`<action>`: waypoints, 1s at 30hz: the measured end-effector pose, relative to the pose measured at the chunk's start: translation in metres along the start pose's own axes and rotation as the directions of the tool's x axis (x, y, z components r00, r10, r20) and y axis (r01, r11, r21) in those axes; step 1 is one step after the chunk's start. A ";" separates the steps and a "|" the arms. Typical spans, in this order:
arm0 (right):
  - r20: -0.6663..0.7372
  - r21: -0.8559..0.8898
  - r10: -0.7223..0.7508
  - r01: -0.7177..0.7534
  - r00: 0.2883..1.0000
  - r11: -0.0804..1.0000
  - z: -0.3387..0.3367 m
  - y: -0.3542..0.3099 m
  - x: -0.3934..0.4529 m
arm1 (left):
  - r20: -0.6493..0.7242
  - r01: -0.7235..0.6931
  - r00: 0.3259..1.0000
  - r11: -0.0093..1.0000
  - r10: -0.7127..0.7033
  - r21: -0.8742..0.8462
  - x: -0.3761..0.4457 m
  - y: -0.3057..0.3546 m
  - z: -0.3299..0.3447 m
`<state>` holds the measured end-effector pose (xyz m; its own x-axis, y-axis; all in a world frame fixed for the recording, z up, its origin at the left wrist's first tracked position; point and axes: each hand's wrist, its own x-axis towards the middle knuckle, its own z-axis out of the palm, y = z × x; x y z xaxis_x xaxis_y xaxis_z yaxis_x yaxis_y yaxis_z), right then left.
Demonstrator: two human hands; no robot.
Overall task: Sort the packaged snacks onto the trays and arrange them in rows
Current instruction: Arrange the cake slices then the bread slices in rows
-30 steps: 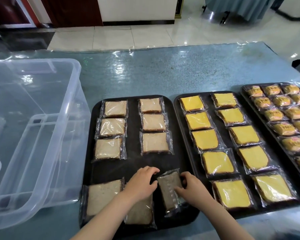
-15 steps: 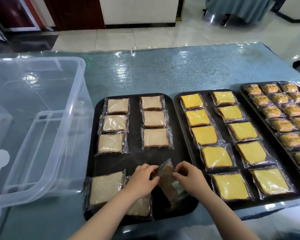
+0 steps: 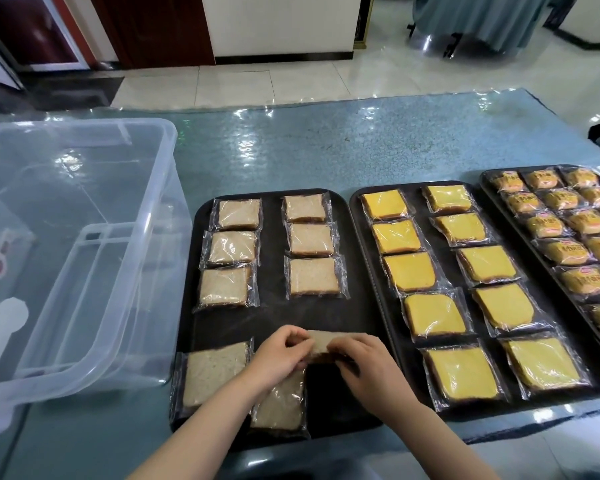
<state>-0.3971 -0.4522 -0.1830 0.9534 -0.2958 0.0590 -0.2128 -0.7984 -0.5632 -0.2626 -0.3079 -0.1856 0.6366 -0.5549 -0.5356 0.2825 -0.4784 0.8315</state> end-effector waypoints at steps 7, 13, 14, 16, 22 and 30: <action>0.003 -0.219 0.091 -0.089 0.996 0.972 0.010 0.023 -0.016 | 0.086 -0.211 0.977 0.839 0.194 0.501 0.001 -0.010 0.010; 0.072 -0.270 0.308 -0.279 0.949 0.922 0.017 0.033 -0.019 | 0.134 -0.281 0.936 0.463 0.326 0.841 -0.002 -0.006 0.010; 0.079 -0.256 0.309 -0.280 0.948 0.925 0.018 0.033 -0.017 | 0.131 -0.266 0.943 0.461 0.305 0.847 -0.001 -0.005 0.009; 0.086 -0.214 0.295 -0.271 0.952 0.938 0.020 0.030 -0.013 | 0.137 -0.237 0.964 0.512 0.226 0.825 0.001 -0.007 0.007; 0.084 -0.138 0.268 -0.255 0.960 0.957 0.026 0.024 0.006 | 0.103 -0.206 0.976 0.646 0.193 0.735 0.007 -0.010 0.002; 0.033 -0.236 0.299 -0.283 0.954 0.930 0.020 0.021 0.034 | 0.020 -0.148 0.984 0.761 0.175 0.632 0.023 0.005 -0.007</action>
<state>-0.3647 -0.4685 -0.2086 0.8530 -0.5030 -0.1393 -0.5178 -0.7824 -0.3459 -0.2415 -0.3181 -0.1927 0.6618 -0.6436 -0.3844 -0.3329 -0.7117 0.6186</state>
